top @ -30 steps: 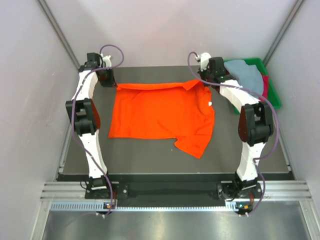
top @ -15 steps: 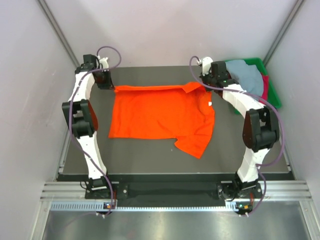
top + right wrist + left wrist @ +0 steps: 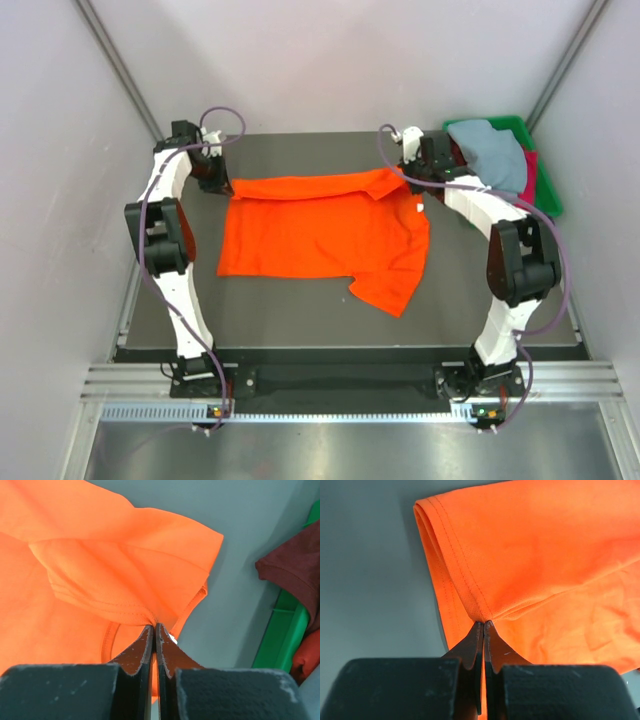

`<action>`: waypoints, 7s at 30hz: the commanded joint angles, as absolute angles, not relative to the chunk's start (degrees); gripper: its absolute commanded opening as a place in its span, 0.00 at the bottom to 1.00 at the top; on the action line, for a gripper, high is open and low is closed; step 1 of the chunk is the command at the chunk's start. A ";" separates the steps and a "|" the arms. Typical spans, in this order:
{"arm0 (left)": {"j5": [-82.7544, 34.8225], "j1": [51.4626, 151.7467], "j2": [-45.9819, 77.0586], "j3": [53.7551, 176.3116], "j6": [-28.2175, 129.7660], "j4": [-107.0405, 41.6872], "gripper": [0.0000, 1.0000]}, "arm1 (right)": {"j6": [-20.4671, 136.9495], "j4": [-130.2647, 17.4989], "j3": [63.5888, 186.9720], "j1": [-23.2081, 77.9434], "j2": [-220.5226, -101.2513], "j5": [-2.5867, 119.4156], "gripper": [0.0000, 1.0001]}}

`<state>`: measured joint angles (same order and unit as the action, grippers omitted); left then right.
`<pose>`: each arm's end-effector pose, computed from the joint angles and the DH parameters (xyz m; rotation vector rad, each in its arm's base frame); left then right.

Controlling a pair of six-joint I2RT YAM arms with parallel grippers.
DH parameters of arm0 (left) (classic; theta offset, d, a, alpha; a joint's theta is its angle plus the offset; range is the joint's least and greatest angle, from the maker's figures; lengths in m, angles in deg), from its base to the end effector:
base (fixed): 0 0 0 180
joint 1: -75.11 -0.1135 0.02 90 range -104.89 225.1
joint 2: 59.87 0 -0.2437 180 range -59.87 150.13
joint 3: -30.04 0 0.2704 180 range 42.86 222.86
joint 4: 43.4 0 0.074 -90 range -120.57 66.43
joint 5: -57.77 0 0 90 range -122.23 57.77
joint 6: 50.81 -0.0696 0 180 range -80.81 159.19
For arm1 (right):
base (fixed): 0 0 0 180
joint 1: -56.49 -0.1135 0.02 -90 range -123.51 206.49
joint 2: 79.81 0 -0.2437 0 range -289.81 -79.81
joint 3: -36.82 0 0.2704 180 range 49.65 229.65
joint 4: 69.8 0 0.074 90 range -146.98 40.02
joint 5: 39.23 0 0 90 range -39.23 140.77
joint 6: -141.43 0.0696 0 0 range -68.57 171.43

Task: Fold and stack the t-shirts
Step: Fold the tshirt

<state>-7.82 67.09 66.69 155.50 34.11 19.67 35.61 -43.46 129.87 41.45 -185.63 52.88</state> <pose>0.4945 0.0406 0.1804 0.0624 2.6091 -0.4919 0.4451 0.1222 0.1976 -0.6185 2.1665 0.0342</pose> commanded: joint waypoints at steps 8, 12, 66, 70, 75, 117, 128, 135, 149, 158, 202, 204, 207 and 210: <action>-9.20 66.58 63.18 155.36 32.69 21.37 0.00 | 36.48 -44.06 125.24 39.80 -180.71 53.85 0.00; -9.72 66.49 63.44 155.36 32.60 21.90 0.00 | 36.57 -44.23 124.09 39.36 -180.27 53.94 0.00; -9.29 70.45 71.52 166.26 32.60 20.59 0.44 | 29.46 -44.50 134.37 29.97 -187.38 54.02 0.62; -8.23 71.59 75.04 167.67 33.66 19.97 0.43 | 28.13 -43.79 135.86 26.53 -190.19 55.34 0.55; -8.93 72.03 77.67 168.81 34.27 18.82 0.43 | 27.79 -43.44 134.73 24.77 -191.07 55.08 0.54; -10.87 72.03 80.85 170.04 35.33 18.21 0.41 | 25.59 -41.07 133.93 28.63 -196.79 54.38 0.34; -10.61 72.03 80.14 169.78 35.59 18.21 0.40 | 26.29 -40.10 132.44 27.40 -195.99 56.13 0.36; -10.78 72.03 79.70 169.43 35.59 18.21 0.40 | 26.20 -39.14 135.51 27.23 -198.02 56.93 0.23; -10.43 72.12 80.32 169.60 35.94 18.29 0.40 | 27.34 -38.52 134.64 26.52 -193.80 56.84 0.00; -10.08 72.12 80.58 169.78 36.12 18.29 0.40 | 29.45 -37.20 134.64 24.68 -189.41 58.42 0.00; -20.27 80.38 12.91 92.62 -4.91 1.77 0.58 | 9.59 -38.08 93.87 15.46 -150.22 57.10 0.64; -21.41 80.38 12.12 90.42 -5.28 0.55 0.58 | 9.33 -37.30 91.23 13.44 -149.24 57.98 0.64; -23.26 80.38 12.55 89.71 -4.93 0.89 0.55 | 9.76 -34.40 90.08 10.63 -147.49 59.82 0.61; -24.67 80.38 13.25 89.54 -3.26 1.50 0.55 | 8.54 -30.62 89.81 8.78 -146.25 61.05 0.61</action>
<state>-23.06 80.36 13.98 90.06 -1.97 4.08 10.87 -33.62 89.76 10.98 -148.49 58.04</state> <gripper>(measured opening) 0.548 0.610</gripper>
